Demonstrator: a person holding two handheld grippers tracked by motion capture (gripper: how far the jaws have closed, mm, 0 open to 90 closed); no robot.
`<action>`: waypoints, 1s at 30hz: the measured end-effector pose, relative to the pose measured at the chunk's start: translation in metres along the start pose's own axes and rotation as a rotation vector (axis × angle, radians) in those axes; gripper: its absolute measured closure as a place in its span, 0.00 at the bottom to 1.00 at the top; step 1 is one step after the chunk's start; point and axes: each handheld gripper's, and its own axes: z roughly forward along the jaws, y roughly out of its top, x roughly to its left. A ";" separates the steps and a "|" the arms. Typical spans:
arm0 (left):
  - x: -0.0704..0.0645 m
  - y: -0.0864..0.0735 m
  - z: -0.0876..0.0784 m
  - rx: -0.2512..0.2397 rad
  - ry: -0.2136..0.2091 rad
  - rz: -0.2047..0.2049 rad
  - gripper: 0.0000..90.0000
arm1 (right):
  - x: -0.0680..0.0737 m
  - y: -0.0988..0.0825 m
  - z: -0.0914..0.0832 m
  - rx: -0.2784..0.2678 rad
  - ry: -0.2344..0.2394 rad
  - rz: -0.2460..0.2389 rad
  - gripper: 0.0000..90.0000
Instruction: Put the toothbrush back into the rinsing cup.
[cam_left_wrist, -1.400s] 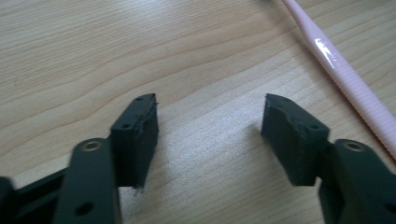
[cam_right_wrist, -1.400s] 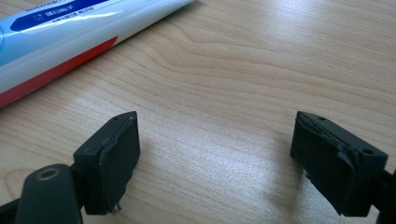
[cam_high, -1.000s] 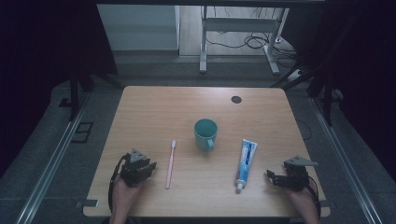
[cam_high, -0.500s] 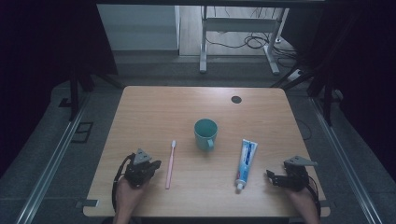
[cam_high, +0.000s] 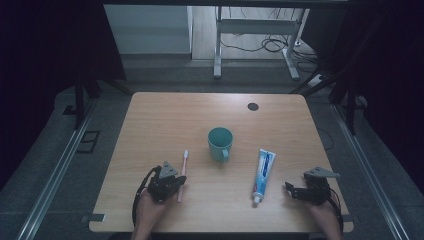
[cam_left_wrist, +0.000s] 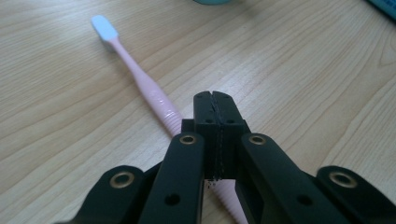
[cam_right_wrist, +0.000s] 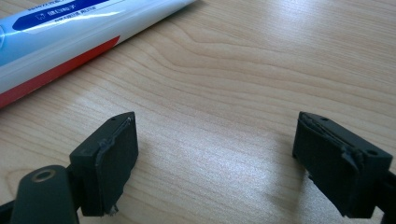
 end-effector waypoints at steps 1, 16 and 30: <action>-0.001 0.000 0.001 0.003 -0.001 0.004 0.99 | 0.000 0.000 0.000 0.000 0.000 0.000 0.16; -0.004 -0.001 0.015 0.067 0.009 0.014 0.99 | 0.000 0.000 0.000 -0.001 0.000 -0.002 0.16; 0.010 -0.006 0.005 0.076 0.042 -0.016 0.98 | 0.000 0.000 0.000 -0.001 0.001 -0.003 0.16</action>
